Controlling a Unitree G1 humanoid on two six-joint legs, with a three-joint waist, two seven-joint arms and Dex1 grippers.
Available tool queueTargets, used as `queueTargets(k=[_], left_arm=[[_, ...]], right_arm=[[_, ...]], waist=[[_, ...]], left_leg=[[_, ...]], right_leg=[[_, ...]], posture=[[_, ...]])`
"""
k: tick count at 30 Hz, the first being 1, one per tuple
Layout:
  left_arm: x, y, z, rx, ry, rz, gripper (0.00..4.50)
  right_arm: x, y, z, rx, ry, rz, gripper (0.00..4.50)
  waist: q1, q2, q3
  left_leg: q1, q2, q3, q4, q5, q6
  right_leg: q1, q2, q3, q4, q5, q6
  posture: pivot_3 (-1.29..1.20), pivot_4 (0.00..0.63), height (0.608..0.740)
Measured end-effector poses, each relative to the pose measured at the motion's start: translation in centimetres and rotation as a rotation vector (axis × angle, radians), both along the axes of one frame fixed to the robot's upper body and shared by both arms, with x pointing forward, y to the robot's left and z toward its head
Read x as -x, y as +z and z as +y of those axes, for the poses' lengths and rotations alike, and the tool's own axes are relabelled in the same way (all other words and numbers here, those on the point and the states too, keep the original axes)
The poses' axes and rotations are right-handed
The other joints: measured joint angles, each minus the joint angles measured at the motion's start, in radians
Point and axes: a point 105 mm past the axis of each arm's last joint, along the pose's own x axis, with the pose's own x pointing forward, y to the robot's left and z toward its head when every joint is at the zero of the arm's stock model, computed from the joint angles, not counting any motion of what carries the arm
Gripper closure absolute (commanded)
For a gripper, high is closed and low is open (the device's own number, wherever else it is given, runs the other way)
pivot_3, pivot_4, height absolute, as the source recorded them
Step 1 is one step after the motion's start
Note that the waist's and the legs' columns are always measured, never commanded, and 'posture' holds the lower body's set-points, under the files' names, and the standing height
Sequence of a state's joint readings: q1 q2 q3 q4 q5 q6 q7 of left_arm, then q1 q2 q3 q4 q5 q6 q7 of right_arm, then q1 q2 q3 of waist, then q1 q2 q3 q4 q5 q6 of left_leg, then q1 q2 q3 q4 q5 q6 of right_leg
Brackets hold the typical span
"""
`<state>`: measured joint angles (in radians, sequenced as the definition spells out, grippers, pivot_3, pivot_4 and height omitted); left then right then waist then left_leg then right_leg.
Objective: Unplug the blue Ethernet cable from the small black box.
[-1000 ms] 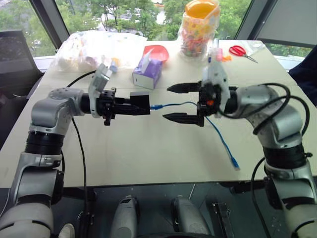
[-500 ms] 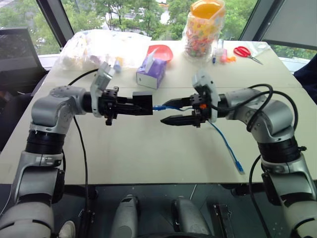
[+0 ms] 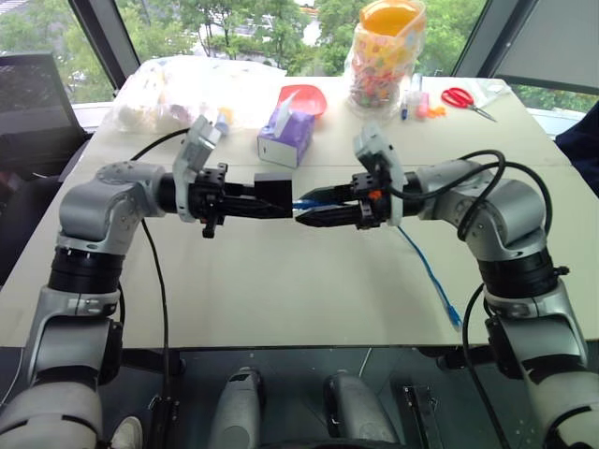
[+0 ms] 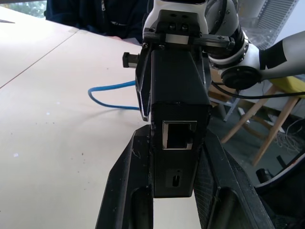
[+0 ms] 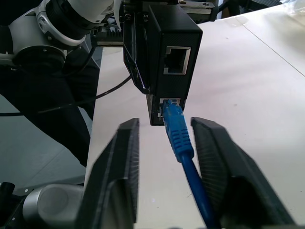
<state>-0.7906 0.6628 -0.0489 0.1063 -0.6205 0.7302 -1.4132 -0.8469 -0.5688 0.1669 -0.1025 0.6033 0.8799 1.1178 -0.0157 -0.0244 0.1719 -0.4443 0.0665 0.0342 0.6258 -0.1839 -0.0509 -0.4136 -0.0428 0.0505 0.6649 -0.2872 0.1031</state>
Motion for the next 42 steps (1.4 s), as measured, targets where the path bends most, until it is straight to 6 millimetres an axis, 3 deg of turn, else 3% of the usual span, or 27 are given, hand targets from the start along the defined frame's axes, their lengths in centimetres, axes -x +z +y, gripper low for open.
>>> queueTargets(k=[6,10,42], left_arm=[[0.08,-0.26,0.04,-0.001,0.000,0.005,4.00],[0.24,-0.20,-0.03,0.000,-0.011,-0.001,4.00],[0.44,-0.34,0.02,-0.002,-0.022,-0.026,4.00]], right_arm=[[0.22,-0.18,0.00,0.003,0.012,0.032,2.57],[0.23,-0.11,-0.11,-0.003,0.008,0.055,4.38],[0.47,0.05,-0.10,0.020,0.015,0.066,4.45]], waist=[[0.000,0.000,0.000],[0.000,0.000,0.000],[-0.001,0.000,0.000]], left_leg=[[0.000,0.000,0.000,0.000,0.000,0.000],[0.000,0.000,0.000,0.000,0.000,0.000],[0.000,0.000,0.000,0.000,0.000,0.000]], right_leg=[[0.000,0.000,0.000,0.000,0.000,0.000],[0.000,0.000,0.000,0.000,0.000,0.000],[0.000,0.000,0.000,0.000,-0.001,-0.003]], posture=[[0.00,0.150,0.735],[0.00,0.150,0.735],[0.00,0.150,0.735]])
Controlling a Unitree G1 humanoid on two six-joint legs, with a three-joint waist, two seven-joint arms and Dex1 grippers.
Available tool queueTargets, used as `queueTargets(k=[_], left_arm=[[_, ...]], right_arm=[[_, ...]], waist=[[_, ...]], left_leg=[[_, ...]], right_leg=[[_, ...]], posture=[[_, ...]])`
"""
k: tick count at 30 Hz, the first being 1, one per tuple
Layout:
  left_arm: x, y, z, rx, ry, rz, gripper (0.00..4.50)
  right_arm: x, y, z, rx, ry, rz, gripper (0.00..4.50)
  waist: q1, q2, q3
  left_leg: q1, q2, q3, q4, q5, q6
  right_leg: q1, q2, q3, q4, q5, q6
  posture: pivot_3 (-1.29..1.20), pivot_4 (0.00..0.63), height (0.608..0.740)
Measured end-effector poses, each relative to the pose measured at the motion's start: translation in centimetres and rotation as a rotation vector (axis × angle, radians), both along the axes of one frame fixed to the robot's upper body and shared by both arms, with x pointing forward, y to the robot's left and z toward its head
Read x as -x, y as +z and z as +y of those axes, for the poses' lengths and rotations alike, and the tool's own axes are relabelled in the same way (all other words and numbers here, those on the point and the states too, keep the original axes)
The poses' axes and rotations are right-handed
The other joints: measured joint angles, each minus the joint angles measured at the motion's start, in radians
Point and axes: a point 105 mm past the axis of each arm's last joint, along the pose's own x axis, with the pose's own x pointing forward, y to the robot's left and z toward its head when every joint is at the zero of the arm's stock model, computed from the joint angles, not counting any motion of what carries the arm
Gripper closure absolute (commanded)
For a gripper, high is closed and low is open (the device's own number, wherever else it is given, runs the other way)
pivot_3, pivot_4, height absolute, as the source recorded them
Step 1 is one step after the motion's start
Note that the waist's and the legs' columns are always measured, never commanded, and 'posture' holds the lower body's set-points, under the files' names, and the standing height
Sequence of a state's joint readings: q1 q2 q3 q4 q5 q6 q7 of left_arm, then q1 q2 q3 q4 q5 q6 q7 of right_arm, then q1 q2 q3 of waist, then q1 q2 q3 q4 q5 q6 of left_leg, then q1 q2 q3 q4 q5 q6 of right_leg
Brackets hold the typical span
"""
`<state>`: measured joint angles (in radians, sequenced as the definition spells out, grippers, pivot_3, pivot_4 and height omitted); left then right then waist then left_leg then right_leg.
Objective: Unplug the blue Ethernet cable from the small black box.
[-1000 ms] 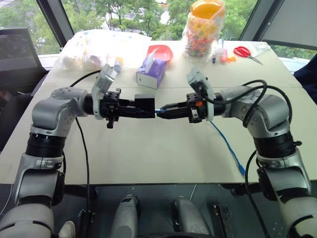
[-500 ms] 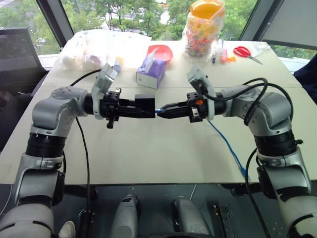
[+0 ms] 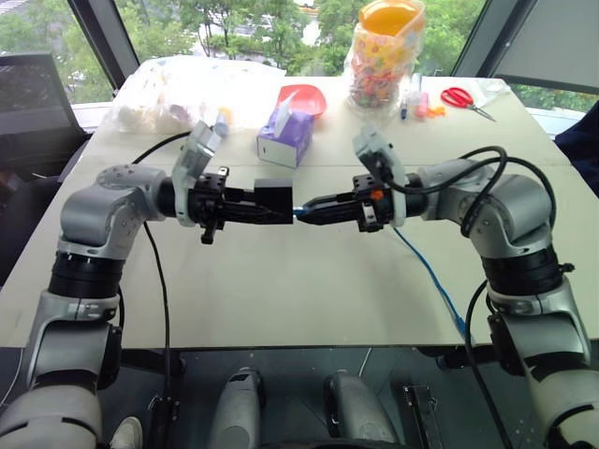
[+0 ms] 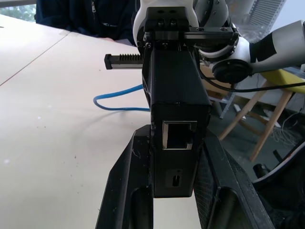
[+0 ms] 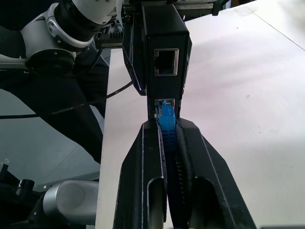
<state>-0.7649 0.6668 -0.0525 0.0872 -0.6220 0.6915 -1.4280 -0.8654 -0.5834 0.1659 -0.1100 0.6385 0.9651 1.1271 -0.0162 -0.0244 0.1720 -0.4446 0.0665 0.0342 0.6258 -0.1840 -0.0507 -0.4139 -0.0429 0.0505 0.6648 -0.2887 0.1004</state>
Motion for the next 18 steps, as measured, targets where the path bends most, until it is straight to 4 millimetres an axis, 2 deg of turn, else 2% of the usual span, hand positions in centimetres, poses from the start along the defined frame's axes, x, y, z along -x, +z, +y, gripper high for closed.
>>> queueTargets(k=[6,10,18], left_arm=[[0.3,-0.2,0.1,-0.012,0.003,-0.003,4.00],[0.1,-0.4,2.1,-0.040,0.073,0.006,4.00],[0.0,-0.4,2.1,-0.036,0.081,0.003,4.00]], right_arm=[[0.1,-0.2,0.1,0.019,0.014,-0.016,4.45],[-0.3,-0.9,-1.5,0.061,-0.024,-0.018,4.45],[-0.3,-0.9,-1.5,0.056,-0.017,-0.023,4.45]], waist=[[0.000,0.000,0.000],[0.000,0.000,0.000],[0.001,0.000,0.000]], left_leg=[[0.000,0.000,0.000,0.000,0.000,0.000],[0.000,0.000,0.000,0.000,0.000,0.000],[-0.001,0.000,0.001,0.000,0.000,0.000]], right_leg=[[0.000,0.000,0.000,0.000,0.000,0.000],[-0.001,0.000,0.000,0.000,0.000,0.000],[-0.001,-0.001,0.000,0.000,0.000,0.000]], posture=[[0.00,0.150,0.735],[0.00,0.150,0.735],[0.00,0.150,0.735]])
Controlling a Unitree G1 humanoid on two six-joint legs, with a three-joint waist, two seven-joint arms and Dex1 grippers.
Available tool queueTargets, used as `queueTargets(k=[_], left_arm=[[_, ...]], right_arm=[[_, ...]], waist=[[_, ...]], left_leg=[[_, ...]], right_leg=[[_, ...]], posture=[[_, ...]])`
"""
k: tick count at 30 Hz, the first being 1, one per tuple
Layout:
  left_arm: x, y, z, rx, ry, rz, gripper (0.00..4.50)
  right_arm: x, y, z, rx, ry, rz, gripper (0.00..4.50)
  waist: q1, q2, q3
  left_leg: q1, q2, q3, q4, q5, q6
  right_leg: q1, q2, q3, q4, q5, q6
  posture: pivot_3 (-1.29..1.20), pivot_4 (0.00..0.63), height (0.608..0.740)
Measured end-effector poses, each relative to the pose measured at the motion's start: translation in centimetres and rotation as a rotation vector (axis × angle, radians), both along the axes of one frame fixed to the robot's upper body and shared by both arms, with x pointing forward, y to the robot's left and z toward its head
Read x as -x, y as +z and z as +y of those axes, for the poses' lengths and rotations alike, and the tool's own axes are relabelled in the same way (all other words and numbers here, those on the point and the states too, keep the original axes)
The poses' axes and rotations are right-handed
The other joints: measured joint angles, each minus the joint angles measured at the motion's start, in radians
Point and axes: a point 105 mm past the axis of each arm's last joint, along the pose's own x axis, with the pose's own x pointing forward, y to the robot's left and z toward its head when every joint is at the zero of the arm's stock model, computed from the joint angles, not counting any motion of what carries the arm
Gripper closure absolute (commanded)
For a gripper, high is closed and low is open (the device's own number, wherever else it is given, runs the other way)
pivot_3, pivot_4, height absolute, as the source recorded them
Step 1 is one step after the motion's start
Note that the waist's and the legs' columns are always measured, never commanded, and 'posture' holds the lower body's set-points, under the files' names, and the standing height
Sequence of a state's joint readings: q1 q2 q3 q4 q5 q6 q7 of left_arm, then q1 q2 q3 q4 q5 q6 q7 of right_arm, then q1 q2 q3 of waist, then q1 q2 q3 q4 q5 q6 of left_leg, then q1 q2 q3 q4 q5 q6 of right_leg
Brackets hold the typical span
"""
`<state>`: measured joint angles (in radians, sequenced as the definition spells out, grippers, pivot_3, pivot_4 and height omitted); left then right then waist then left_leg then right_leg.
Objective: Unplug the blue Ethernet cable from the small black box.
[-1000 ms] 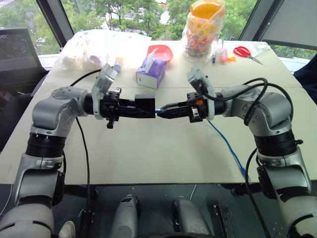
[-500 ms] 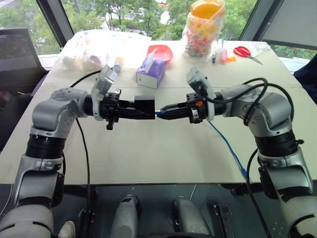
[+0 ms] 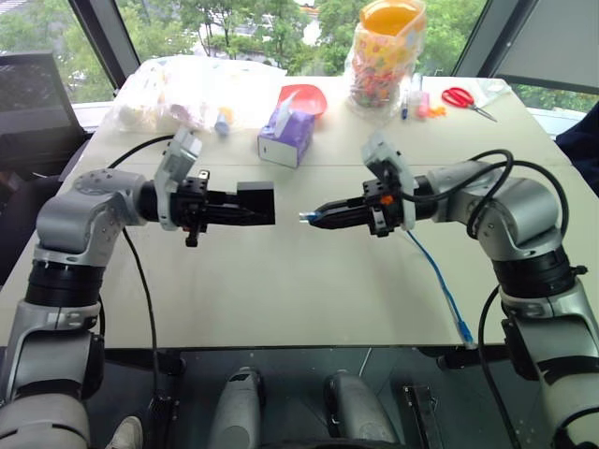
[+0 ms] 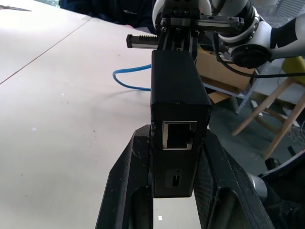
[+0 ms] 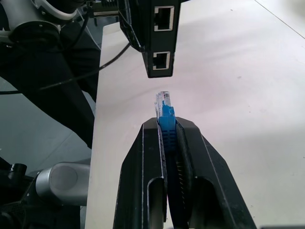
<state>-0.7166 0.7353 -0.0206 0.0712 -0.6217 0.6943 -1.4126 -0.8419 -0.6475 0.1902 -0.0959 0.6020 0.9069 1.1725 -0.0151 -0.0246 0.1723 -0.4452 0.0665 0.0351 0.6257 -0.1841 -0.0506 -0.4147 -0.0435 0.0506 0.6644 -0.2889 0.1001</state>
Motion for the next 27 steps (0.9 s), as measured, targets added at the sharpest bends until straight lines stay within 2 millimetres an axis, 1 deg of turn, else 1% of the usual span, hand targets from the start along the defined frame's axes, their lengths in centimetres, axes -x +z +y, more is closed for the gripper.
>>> queueTargets(k=[2,4,6,7,8,10,11,12,14,16,18,19,20,21,22,23,24,26,27], left_arm=[[-0.1,0.0,0.0,0.001,0.004,-0.002,4.00],[-0.2,-0.1,-0.2,0.008,0.016,-0.005,4.00],[-0.6,-0.4,-0.7,0.029,0.040,-0.018,4.00],[-1.0,-0.9,-1.0,0.036,0.060,-0.029,4.00],[-1.1,-1.4,-1.4,0.038,0.072,-0.033,4.00],[-1.7,-3.3,-1.9,0.015,0.120,-0.060,4.00],[-2.0,-4.1,-2.3,-0.003,0.139,-0.082,4.00],[-2.2,-4.7,-2.6,-0.013,0.157,-0.100,4.00],[-3.2,-5.8,-3.6,-0.011,0.216,-0.154,4.00],[-3.8,-6.3,-4.2,-0.001,0.254,-0.185,4.00],[-5.2,-7.1,-4.5,0.000,0.334,-0.235,4.00],[-5.7,-7.6,-4.6,-0.003,0.369,-0.243,4.00],[-6.3,-8.2,-4.6,-0.010,0.410,-0.250,4.00],[-6.9,-8.8,-4.8,-0.013,0.450,-0.251,4.00],[-7.1,-9.2,-4.8,-0.017,0.471,-0.251,4.00],[-7.4,-9.7,-4.8,-0.024,0.489,-0.256,4.00],[-7.4,-9.8,-4.9,-0.026,0.494,-0.257,4.00],[-8.2,-10.2,-5.1,-0.031,0.530,-0.273,4.00],[-8.5,-10.2,-5.3,-0.025,0.546,-0.277,4.00]], right_arm=[[-0.6,-0.2,0.0,0.017,-0.025,-0.044,4.45],[-1.9,-0.9,-0.3,0.042,-0.084,-0.082,4.45],[-4.9,-2.4,-0.8,0.079,-0.226,-0.138,4.45],[-7.1,-3.7,-1.3,0.097,-0.331,-0.140,4.45],[-8.4,-4.6,-1.9,0.115,-0.403,-0.136,4.45],[-10.7,-6.1,-2.9,0.147,-0.527,-0.142,4.45],[-11.7,-6.5,-3.4,0.166,-0.577,-0.156,4.45],[-12.3,-6.7,-3.6,0.177,-0.608,-0.169,4.45],[-14.1,-6.8,-4.3,0.205,-0.711,-0.208,4.45],[-14.9,-6.9,-4.5,0.211,-0.764,-0.219,4.45],[-15.5,-7.5,-5.2,0.223,-0.829,-0.210,3.60],[-15.6,-7.9,-5.3,0.228,-0.847,-0.205,3.45],[-15.7,-8.3,-5.6,0.232,-0.866,-0.195,2.91],[-15.7,-8.9,-5.8,0.239,-0.881,-0.180,2.51],[-15.6,-9.3,-5.8,0.247,-0.883,-0.173,1.97],[-15.6,-9.6,-5.8,0.254,-0.884,-0.167,1.31],[-15.6,-9.7,-5.9,0.254,-0.885,-0.167,0.96],[-15.6,-9.5,-6.2,0.249,-0.893,-0.166,0.02],[-15.6,-9.5,-6.4,0.251,-0.893,-0.167,0.02]], waist=[[0.000,0.000,0.000],[-0.001,0.000,0.000],[-0.002,0.000,0.000],[-0.003,0.000,0.000],[-0.003,0.000,0.000],[-0.003,0.000,0.000],[-0.002,0.000,0.001],[-0.002,0.000,0.001],[-0.001,0.000,0.001],[-0.001,0.000,0.001],[-0.001,0.000,0.001],[-0.001,0.000,0.001],[-0.001,0.000,0.001],[-0.001,0.000,0.001],[-0.002,0.000,0.001],[-0.003,0.001,0.001],[-0.003,0.001,0.001],[-0.003,0.001,0.001],[-0.003,0.001,0.001]], left_leg=[[0.000,0.000,0.000,0.000,0.000,0.000],[0.000,0.000,0.000,0.000,0.000,0.000],[0.001,0.000,0.000,0.001,0.000,0.000],[0.001,0.000,0.001,0.002,0.000,0.000],[0.000,0.000,0.002,0.002,0.000,0.000],[0.000,0.000,0.002,0.002,0.000,0.000],[-0.001,0.000,0.002,0.002,0.000,0.000],[-0.001,0.000,0.002,0.002,0.000,0.000],[-0.001,0.000,0.003,0.001,0.000,0.001],[-0.001,0.000,0.003,0.000,0.000,0.001],[-0.001,0.000,0.003,-0.001,0.000,0.001],[-0.001,0.000,0.003,-0.001,0.000,0.001],[-0.001,0.000,0.003,-0.001,0.000,0.001],[-0.001,0.000,0.003,-0.001,0.000,0.001],[-0.001,0.000,0.003,-0.001,0.000,0.001],[-0.001,0.000,0.004,-0.001,0.000,0.001],[-0.001,0.000,0.004,-0.001,0.000,0.001],[-0.001,0.000,0.003,-0.001,0.000,0.001],[-0.001,0.000,0.003,-0.001,0.000,0.001]], right_leg=[[0.000,0.000,0.000,0.000,0.000,0.000],[0.000,0.000,0.000,0.000,0.000,0.000],[0.001,0.000,0.000,0.000,0.000,0.000],[0.001,0.000,0.001,0.000,0.000,0.000],[0.000,0.000,0.001,0.000,0.000,0.000],[0.000,0.000,0.002,0.000,0.001,0.001],[0.000,0.000,0.002,0.000,0.002,0.003],[-0.001,0.000,0.002,0.000,0.002,0.003],[-0.001,0.000,0.002,0.000,0.002,0.004],[-0.002,0.000,0.002,0.000,0.002,0.004],[-0.002,0.000,0.002,0.000,0.002,0.004],[-0.002,0.000,0.002,0.000,0.002,0.004],[-0.002,0.000,0.002,0.000,0.002,0.004],[-0.002,0.000,0.002,0.000,0.002,0.004],[-0.002,0.000,0.002,0.000,0.002,0.004],[-0.002,0.000,0.002,0.000,0.003,0.004],[-0.002,0.000,0.002,0.000,0.003,0.005],[-0.002,0.000,0.002,0.000,0.003,0.005],[-0.002,0.000,0.002,0.000,0.003,0.005]], posture=[[0.00,0.150,0.735],[0.00,0.150,0.735],[0.00,0.150,0.735],[0.00,0.150,0.735],[0.00,0.150,0.735],[0.00,0.150,0.735],[0.00,0.150,0.735],[0.00,0.150,0.735],[0.00,0.150,0.735],[0.00,0.150,0.735],[0.00,0.150,0.735],[0.00,0.150,0.735],[0.00,0.150,0.735],[0.00,0.150,0.735],[0.00,0.150,0.735],[0.00,0.150,0.735],[0.00,0.150,0.735],[0.00,0.150,0.735],[0.00,0.150,0.735]])
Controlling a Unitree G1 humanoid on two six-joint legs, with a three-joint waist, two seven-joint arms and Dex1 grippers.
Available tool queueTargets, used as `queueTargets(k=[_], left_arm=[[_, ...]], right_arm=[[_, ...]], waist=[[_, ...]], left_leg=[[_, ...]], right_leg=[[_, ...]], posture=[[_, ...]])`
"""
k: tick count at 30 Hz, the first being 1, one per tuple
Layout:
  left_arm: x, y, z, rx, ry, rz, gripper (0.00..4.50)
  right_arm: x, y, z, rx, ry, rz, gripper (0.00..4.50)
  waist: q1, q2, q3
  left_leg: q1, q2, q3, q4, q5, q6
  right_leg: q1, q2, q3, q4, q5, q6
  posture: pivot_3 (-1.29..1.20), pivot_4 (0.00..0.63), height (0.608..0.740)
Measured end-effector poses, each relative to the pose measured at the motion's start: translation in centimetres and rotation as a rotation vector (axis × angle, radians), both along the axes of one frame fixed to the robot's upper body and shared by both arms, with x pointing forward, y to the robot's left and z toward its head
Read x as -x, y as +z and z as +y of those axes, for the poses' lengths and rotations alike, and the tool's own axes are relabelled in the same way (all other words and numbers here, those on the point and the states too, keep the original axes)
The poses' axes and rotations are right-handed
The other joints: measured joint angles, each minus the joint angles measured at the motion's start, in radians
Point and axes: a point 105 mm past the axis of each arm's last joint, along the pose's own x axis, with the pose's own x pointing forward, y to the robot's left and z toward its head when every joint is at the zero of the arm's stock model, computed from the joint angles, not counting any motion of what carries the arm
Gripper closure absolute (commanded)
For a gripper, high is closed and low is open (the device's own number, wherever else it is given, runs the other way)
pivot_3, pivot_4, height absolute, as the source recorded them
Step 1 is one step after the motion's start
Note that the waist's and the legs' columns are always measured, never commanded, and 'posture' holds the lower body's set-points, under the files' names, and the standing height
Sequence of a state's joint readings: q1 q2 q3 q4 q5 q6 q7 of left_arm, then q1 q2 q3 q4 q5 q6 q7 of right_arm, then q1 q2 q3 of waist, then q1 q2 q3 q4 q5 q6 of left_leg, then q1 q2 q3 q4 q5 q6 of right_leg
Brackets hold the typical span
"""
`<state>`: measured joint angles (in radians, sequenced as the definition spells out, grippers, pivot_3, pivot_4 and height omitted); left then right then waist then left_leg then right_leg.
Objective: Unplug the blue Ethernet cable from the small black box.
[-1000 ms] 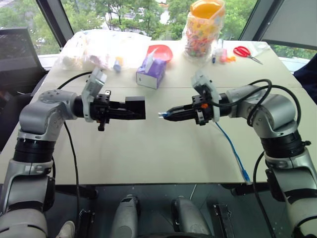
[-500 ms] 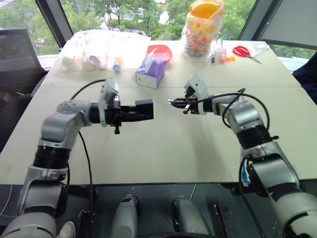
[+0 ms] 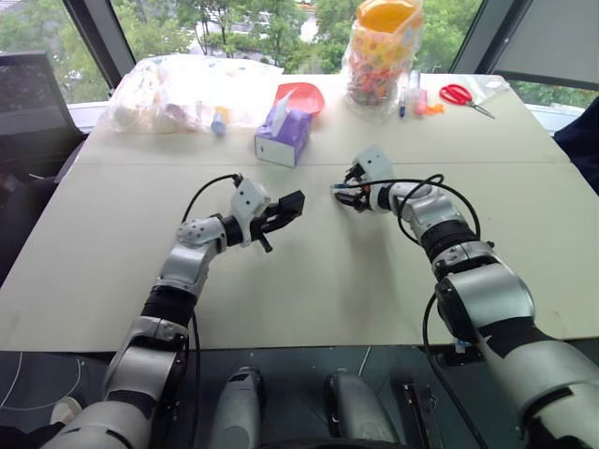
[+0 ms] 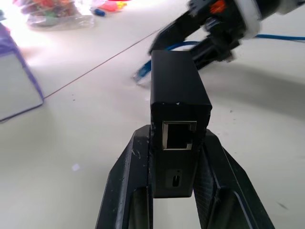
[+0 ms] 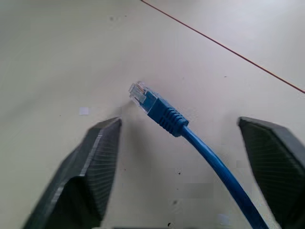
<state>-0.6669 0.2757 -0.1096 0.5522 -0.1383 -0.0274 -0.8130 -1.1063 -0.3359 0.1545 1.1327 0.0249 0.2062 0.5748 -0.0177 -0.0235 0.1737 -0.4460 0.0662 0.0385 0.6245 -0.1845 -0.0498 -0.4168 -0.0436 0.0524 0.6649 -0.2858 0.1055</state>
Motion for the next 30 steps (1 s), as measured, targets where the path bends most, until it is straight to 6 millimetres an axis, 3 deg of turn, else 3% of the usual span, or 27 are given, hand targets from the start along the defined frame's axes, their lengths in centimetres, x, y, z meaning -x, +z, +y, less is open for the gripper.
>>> queueTargets(k=[5,11,13,18,21,24,30], left_arm=[[-1.1,0.1,-1.0,0.015,0.041,-0.031,4.00],[-2.2,-1.3,-0.9,-0.004,0.100,-0.015,4.00],[-2.4,-1.7,-0.7,-0.015,0.121,-0.008,2.97],[-2.7,-2.2,-0.6,-0.032,0.145,-0.012,0.98],[-2.6,-2.2,-0.6,-0.036,0.136,-0.009,0.03],[-2.2,-2.1,-0.1,-0.028,0.103,0.008,0.03],[0.0,-1.3,2.8,0.017,0.053,0.080,0.03]], right_arm=[[0.6,0.3,-1.2,0.015,0.012,-0.027,0.02],[3.5,1.1,-3.6,0.003,-0.011,-0.046,0.02],[4.5,1.7,-3.6,-0.014,-0.011,-0.051,0.00],[7.1,4.2,-1.7,-0.046,0.041,-0.085,0.00],[8.2,5.4,-0.7,-0.052,0.078,-0.102,0.00],[10.0,5.6,-0.3,0.012,0.144,-0.104,0.00],[13.5,4.6,-0.5,0.162,0.313,-0.062,0.00]], waist=[[0.005,0.000,0.000],[0.004,0.000,0.000],[-0.001,0.000,0.000],[0.002,0.000,0.000],[0.004,0.000,0.000],[0.004,0.000,0.000],[0.000,0.000,0.000]], left_leg=[[0.000,0.000,0.000,0.000,0.000,0.000],[0.000,-0.001,-0.001,-0.001,0.000,0.000],[0.000,0.000,-0.001,-0.001,0.000,0.000],[0.001,0.000,-0.001,-0.002,0.000,0.000],[0.001,0.000,-0.001,-0.001,0.000,0.000],[0.000,-0.001,-0.001,-0.002,0.000,0.000],[0.001,0.000,-0.002,-0.003,0.000,0.000]], right_leg=[[0.000,0.000,0.000,0.000,0.000,0.000],[0.000,0.000,0.000,0.000,0.000,0.000],[0.000,0.000,0.000,0.000,0.000,0.000],[0.000,0.001,0.000,0.000,0.000,0.000],[0.000,0.001,0.000,0.000,0.000,0.000],[0.000,0.000,0.000,-0.001,0.000,0.000],[0.000,0.000,0.000,-0.001,0.000,0.000]], posture=[[0.00,0.150,0.735],[0.00,0.150,0.735],[0.00,0.150,0.735],[0.00,0.150,0.735],[0.00,0.150,0.735],[0.00,0.150,0.735],[0.00,0.150,0.735]])
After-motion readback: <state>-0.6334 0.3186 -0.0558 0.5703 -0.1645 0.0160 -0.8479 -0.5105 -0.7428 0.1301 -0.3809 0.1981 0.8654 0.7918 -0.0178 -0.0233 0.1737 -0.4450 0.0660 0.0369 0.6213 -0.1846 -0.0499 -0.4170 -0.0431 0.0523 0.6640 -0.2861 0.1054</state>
